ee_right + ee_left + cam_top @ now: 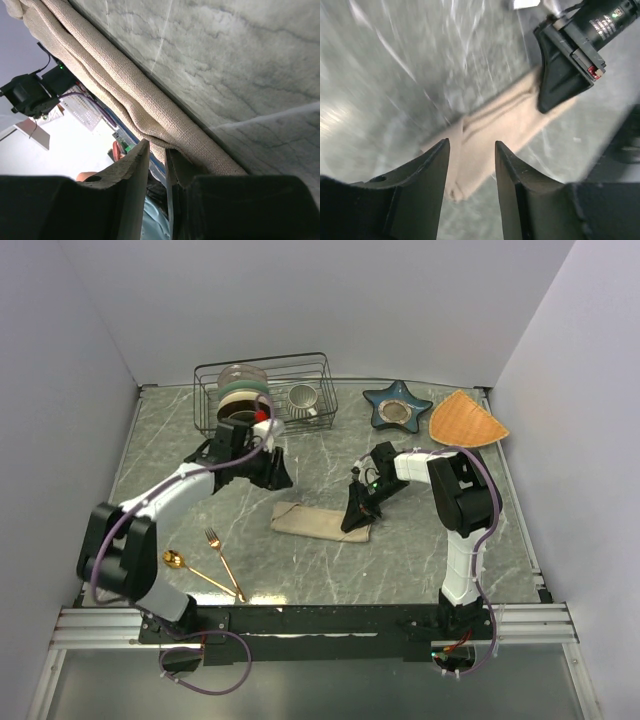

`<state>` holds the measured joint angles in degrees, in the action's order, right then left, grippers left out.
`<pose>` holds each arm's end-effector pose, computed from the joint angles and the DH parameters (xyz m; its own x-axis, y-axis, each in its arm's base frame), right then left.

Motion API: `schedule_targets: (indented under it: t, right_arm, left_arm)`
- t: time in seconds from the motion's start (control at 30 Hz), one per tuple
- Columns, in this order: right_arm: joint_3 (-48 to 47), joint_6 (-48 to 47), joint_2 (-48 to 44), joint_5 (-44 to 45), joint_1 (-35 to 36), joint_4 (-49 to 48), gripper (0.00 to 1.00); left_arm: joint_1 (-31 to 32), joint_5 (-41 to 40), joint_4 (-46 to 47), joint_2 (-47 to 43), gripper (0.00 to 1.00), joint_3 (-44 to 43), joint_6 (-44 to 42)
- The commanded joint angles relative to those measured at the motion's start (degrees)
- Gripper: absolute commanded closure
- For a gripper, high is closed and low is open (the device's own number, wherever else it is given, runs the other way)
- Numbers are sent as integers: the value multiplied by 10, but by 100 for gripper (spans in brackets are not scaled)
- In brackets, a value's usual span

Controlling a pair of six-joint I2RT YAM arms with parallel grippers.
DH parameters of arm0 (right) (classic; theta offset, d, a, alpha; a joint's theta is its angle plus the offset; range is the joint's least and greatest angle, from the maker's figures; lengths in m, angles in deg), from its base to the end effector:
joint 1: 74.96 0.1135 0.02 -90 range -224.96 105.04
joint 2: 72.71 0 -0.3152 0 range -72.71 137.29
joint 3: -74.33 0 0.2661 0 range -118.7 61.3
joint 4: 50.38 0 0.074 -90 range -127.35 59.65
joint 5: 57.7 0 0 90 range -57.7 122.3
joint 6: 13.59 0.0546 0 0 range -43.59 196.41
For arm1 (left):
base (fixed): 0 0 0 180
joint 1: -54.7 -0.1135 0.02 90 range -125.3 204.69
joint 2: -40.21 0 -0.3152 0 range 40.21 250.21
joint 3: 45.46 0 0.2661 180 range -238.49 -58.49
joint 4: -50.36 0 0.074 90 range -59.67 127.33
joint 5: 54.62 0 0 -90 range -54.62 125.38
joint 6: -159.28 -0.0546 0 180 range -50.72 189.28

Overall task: Fold the napkin into a case and place the utensils inside
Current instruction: Smooth out the smaller rectangle-folded napkin at the center of the board.

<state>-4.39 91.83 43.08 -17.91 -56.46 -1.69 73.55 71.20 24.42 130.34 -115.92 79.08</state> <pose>0.3447 0.1596 0.1283 -0.9800 -0.1485 0.1325 0.0038 0.6518 0.7584 0.3247 -0.1446 0.2546 -0.7769 0.1194 -0.6181 0.5248 0.6651 -0.5312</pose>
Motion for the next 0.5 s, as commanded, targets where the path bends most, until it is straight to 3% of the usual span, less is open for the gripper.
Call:
schedule_targets:
  t: [0.0, 0.27, 0.47]
  right_arm:
    - [-10, -23, 28, 112, -7, -18, 73]
    - [-9, -22, 30, 114, -7, -17, 73]
    - [-13, -24, 31, 115, -7, -15, 73]
  left_arm:
    - [85, -176, -77, -41, 53, -5, -157]
    - [152, -288, -72, -11, 63, 2, -189]
    - [169, -308, -70, 21, 66, -9, -204]
